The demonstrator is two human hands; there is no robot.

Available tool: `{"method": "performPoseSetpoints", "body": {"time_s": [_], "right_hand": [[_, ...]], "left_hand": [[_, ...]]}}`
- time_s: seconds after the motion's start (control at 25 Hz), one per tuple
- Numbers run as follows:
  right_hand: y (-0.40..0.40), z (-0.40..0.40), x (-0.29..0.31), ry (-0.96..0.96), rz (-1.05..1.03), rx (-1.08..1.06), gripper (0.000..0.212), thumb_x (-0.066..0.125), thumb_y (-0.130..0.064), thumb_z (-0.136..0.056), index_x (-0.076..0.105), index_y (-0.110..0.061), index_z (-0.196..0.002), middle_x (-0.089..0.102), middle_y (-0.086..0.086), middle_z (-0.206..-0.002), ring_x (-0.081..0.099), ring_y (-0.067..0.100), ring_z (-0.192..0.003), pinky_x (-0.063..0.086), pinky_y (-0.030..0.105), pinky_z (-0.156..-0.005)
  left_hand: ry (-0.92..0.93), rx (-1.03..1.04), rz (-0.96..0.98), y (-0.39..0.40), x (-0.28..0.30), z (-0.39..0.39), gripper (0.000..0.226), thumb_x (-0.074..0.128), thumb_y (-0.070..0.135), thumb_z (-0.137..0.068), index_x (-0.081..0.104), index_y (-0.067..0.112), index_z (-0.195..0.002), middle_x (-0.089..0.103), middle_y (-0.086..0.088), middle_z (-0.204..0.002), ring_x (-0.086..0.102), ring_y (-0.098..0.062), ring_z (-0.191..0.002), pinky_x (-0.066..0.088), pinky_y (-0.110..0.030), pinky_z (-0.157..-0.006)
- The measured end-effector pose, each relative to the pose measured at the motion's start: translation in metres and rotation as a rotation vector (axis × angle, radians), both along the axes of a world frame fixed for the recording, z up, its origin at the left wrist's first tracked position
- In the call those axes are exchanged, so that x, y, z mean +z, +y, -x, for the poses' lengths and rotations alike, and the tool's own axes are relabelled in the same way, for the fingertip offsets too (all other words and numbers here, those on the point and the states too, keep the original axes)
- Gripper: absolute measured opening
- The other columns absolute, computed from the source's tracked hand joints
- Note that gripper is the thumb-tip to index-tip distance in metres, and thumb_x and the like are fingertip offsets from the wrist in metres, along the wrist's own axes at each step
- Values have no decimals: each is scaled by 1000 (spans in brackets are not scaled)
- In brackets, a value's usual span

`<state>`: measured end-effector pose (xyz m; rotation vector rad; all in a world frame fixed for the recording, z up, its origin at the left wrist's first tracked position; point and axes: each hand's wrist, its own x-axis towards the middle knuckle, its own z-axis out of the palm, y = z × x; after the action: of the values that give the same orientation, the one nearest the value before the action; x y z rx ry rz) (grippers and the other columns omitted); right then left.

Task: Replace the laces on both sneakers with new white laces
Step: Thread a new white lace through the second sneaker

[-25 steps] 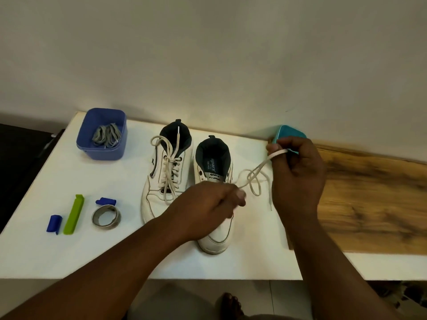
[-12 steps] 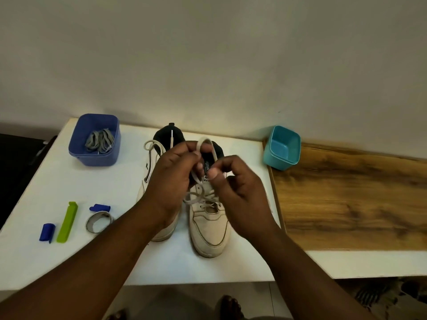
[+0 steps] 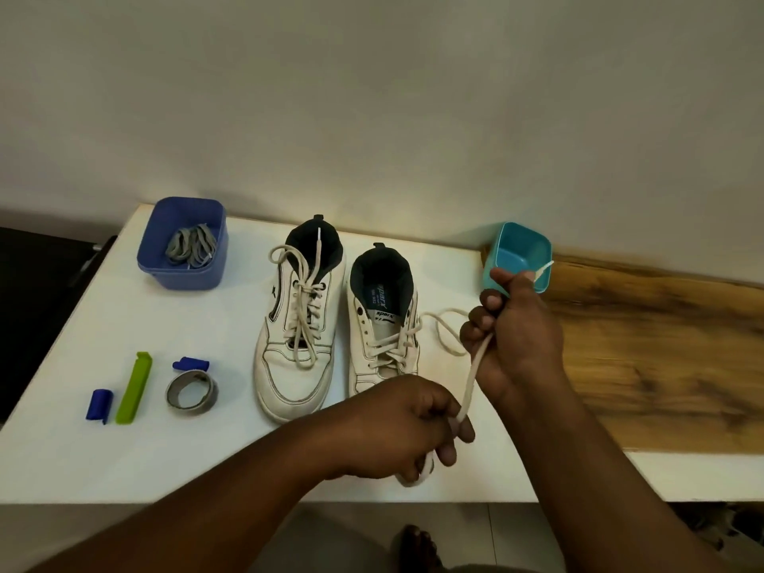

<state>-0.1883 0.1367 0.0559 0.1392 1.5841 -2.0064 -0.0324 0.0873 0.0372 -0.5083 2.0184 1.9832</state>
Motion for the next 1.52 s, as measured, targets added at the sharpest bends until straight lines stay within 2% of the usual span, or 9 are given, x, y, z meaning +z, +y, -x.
{"method": "performPoseSetpoints", "body": {"time_s": [0.16,0.36,0.48,0.6,0.76,0.84,1.04,1.28,1.52], "right_hand": [[0,-4,-1,260,-142,73,26,49,-33,-107,70,-17,-105,53,-6,-67,43,6,-56,35,25,-53],[-1,-25,-18,861,-569,715,21,59,-29,-104,79,-26,-107,72,-15,-98,63,-2,-87,43,12,-71],[-2,-31,-26,921,-660,793,21,60,-25,-104,77,-25,-116,70,-8,-109,63,3,-97,47,16,-82],[-5,-30,-32,952,-695,734,10,71,-27,-96,80,-28,-101,74,-11,-95,66,3,-86,50,20,-77],[-6,-34,-41,1000,-688,767,18,67,-18,-98,80,-23,-110,76,-6,-106,68,5,-95,50,16,-86],[-7,-36,-42,1004,-648,762,25,65,-11,-99,78,-23,-116,76,-5,-113,68,6,-102,52,18,-93],[-10,-40,-47,1156,-713,723,23,69,-19,-96,59,-32,-112,70,-12,-93,67,9,-83,60,37,-76],[-15,-36,-45,1187,-716,783,23,69,-14,-93,57,-32,-100,66,-9,-80,64,12,-73,59,42,-68],[-16,-31,-46,1132,-701,831,21,71,-10,-91,62,-29,-94,66,-10,-76,64,7,-73,58,37,-70]], "left_hand": [[-70,-49,-22,5,-5,-6,23,52,24,-105,69,13,-118,74,-3,-97,68,-13,-70,62,-29,-72],[49,791,736,-49,-6,-10,36,50,45,-102,62,23,-77,61,3,-65,58,-8,-60,43,-30,-57],[-47,784,774,-69,-23,-6,60,47,64,-97,59,16,-63,56,-1,-56,55,-14,-55,41,-32,-56],[-129,715,818,-62,-37,1,56,57,69,-88,62,20,-61,58,2,-56,56,-10,-56,35,-27,-54],[-46,726,709,-69,-38,1,35,67,42,-90,66,21,-62,63,4,-57,60,-8,-57,40,-26,-56],[-15,699,568,-74,-41,-1,29,65,35,-91,72,19,-68,68,0,-61,66,-15,-59,55,-37,-62],[-37,688,348,-74,-39,-2,22,64,24,-99,77,14,-83,75,-6,-72,73,-32,-73,62,-51,-75],[-43,688,305,-73,-35,-1,21,62,21,-100,75,10,-88,75,-4,-72,68,-17,-63,61,-43,-74],[-4,635,352,-74,-37,-2,24,61,21,-101,75,13,-82,74,-5,-72,71,-20,-67,61,-43,-77]]}}
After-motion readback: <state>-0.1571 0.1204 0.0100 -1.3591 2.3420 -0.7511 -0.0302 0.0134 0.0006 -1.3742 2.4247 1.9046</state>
